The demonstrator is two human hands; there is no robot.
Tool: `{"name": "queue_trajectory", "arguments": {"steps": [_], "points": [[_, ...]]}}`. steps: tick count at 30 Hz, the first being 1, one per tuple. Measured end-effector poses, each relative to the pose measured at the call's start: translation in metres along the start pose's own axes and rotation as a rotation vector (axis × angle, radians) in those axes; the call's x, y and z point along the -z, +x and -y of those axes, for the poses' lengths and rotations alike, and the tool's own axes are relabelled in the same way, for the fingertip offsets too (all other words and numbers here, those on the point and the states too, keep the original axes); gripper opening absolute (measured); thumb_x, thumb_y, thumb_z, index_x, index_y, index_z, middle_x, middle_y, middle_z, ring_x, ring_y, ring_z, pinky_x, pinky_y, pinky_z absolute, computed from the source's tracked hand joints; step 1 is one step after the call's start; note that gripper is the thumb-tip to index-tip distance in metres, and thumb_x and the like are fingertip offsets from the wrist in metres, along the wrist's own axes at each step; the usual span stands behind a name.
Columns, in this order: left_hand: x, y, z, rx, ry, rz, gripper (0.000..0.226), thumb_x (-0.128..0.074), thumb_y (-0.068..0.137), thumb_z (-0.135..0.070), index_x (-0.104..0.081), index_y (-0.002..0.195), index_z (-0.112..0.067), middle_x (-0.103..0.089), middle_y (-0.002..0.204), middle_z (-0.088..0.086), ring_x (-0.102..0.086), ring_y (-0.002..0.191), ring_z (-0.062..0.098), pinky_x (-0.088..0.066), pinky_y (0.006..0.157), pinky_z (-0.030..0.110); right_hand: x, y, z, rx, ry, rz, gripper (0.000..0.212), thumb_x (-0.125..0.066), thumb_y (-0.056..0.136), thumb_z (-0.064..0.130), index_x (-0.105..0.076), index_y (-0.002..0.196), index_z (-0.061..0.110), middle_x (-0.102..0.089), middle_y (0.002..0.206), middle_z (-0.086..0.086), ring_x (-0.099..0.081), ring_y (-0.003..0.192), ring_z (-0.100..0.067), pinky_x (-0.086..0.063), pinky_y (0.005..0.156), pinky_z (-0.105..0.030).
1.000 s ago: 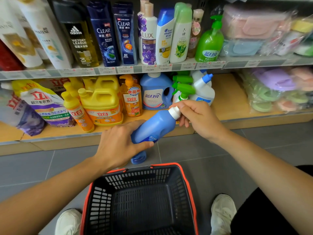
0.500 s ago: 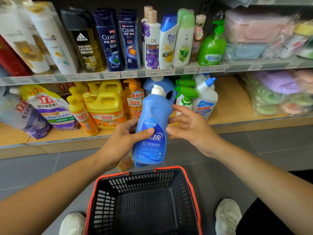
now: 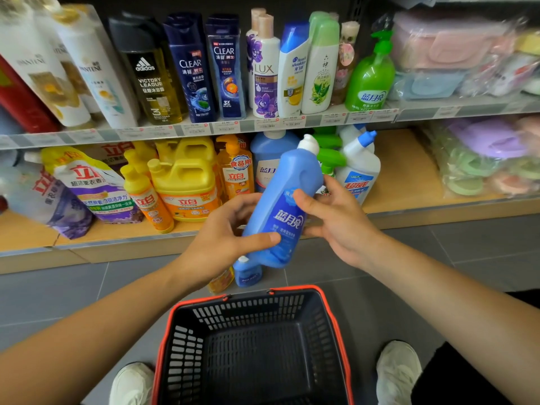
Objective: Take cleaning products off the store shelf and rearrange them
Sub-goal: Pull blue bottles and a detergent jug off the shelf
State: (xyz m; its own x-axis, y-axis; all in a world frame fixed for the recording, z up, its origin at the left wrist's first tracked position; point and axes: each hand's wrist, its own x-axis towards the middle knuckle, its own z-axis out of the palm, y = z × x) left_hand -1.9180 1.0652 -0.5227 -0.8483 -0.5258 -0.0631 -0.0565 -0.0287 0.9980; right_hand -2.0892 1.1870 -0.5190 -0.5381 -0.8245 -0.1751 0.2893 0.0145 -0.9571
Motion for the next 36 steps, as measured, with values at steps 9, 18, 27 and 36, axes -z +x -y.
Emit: {"name": "queue_trajectory", "arguments": {"steps": [9,18,27,36], "points": [[0.0,0.001,0.002,-0.057,0.099,-0.178,0.058,-0.087,0.065,-0.021,-0.064,0.117,-0.009,-0.076,0.104,0.007,-0.074,0.098,0.024,-0.062,0.082,0.037,0.006,0.004,0.005,-0.15,0.099,-0.05,0.035,-0.065,0.096,0.028,-0.059,0.126,0.011,-0.073,0.116,-0.012,-0.072,0.103,-0.031,-0.059,0.087,-0.052],[0.03,0.012,-0.018,-0.155,0.298,-0.278,0.041,-0.084,0.078,-0.017,-0.067,0.115,-0.022,-0.075,0.104,-0.011,-0.071,0.096,0.002,-0.059,0.075,0.02,0.011,0.003,-0.002,0.244,-0.762,-0.221,0.032,-0.081,0.081,0.015,-0.072,0.111,0.011,-0.074,0.097,-0.004,-0.07,0.089,-0.019,-0.057,0.085,-0.033],[0.01,0.002,-0.031,-0.316,0.494,-0.113,0.049,-0.088,0.075,-0.03,-0.066,0.118,-0.033,-0.068,0.112,-0.024,-0.063,0.107,-0.004,-0.054,0.084,0.016,-0.006,0.0,-0.014,0.413,-0.715,0.146,0.073,-0.092,0.069,0.016,-0.057,0.132,0.022,-0.069,0.116,0.007,-0.065,0.104,-0.004,-0.054,0.088,-0.024],[0.009,0.005,-0.034,-0.284,0.288,-0.135,0.007,-0.068,0.093,-0.011,-0.074,0.095,-0.013,-0.071,0.081,-0.01,-0.062,0.075,-0.005,-0.047,0.07,0.01,-0.01,-0.004,-0.018,0.424,-0.664,0.168,0.072,-0.092,0.066,0.009,-0.061,0.13,0.018,-0.07,0.115,0.005,-0.065,0.103,-0.001,-0.049,0.089,-0.015]]}}
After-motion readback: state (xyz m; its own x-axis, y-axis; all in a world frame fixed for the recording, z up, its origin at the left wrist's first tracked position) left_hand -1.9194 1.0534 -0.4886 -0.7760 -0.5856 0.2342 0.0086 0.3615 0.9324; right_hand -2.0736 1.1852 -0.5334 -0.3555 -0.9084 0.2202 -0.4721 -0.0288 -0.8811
